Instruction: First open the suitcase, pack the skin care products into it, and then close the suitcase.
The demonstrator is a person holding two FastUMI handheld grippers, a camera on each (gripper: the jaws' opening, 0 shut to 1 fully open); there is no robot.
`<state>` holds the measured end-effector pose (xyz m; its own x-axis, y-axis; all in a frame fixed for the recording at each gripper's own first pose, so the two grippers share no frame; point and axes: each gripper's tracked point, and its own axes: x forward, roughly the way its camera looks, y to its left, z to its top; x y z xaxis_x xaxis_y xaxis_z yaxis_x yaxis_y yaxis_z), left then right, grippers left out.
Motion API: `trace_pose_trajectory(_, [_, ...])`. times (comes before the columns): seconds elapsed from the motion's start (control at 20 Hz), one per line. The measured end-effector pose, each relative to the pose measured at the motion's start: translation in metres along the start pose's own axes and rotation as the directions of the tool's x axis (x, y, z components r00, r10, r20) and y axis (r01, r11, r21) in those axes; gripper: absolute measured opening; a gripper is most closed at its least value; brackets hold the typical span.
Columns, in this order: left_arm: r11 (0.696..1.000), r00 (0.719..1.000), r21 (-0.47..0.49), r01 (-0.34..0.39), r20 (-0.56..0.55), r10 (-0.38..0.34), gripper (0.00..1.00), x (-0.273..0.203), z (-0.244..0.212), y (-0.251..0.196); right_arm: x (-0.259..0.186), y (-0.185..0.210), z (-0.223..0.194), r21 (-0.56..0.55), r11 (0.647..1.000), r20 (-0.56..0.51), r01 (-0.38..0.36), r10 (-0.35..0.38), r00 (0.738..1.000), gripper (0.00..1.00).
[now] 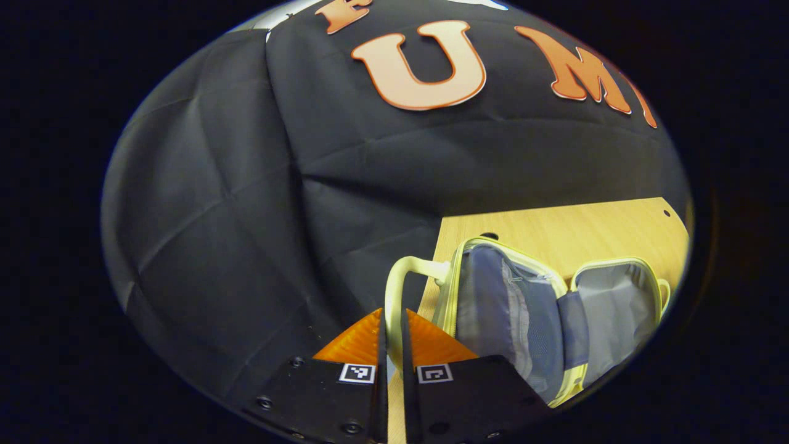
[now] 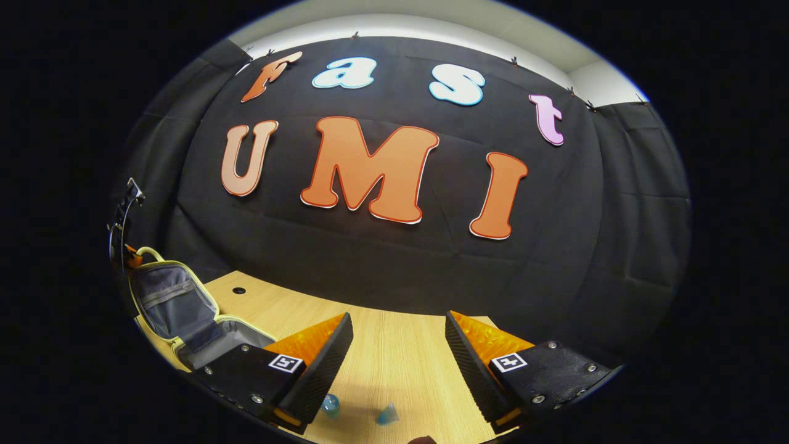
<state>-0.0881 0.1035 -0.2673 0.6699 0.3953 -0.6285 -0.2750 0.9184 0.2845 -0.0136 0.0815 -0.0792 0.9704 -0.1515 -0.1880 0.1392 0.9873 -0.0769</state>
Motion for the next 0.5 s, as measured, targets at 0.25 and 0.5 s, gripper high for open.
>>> trace_pose_trajectory(0.25, [0.997,0.995,-0.074,0.0,-0.1,-0.007,0.11,0.0,-0.008,0.0,-0.008,0.006,-0.001,-0.009,1.0,-0.012,0.015,-0.015,1.0,0.95])
trace_pose_trajectory(0.5, [0.99,0.988,-0.138,-0.02,-0.157,-0.002,0.11,0.0,-0.023,-0.004,-0.01,0.006,-0.005,-0.007,1.0,-0.03,0.025,-0.025,0.999,0.96])
